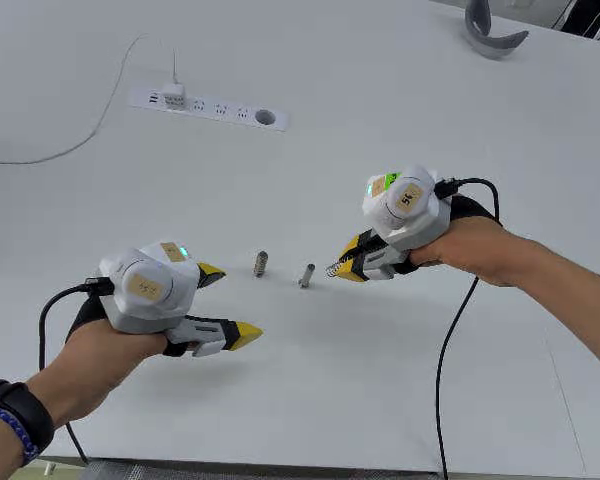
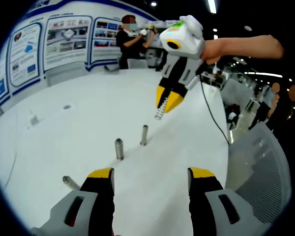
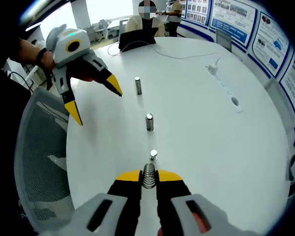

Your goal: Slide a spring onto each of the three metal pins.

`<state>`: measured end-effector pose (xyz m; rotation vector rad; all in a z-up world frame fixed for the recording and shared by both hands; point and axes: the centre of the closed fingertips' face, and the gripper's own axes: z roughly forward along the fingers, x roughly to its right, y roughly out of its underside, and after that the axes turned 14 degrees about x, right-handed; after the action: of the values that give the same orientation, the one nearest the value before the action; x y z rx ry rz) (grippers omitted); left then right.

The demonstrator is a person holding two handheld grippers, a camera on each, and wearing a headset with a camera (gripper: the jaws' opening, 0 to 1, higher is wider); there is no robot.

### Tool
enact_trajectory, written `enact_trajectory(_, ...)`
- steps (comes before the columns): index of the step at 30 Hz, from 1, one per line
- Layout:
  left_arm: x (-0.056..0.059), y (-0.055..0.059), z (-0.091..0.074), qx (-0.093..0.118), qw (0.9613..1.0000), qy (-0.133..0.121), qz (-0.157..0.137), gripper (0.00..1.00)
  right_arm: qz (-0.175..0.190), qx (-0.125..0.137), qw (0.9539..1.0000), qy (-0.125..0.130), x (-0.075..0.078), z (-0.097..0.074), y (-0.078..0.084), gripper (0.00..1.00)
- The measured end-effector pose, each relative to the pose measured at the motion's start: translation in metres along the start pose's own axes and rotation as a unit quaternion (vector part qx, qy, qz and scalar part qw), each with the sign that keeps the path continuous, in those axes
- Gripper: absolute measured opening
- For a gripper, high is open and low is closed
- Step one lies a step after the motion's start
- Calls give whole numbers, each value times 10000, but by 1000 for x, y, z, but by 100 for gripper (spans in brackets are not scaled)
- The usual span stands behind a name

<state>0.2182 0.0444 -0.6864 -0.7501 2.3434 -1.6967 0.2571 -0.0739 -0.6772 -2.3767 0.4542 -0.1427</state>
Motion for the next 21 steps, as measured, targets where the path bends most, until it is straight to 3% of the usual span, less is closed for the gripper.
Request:
enact_trajectory(15,-6,5,-12,21,9998,-122,-148,72,-96,-116,9999,-56,10,14,-5,12)
enact_trajectory(21,-9,6,-17,31,9996,-183,-192,71,-141,-180,9997,-120,10,20,-7,12)
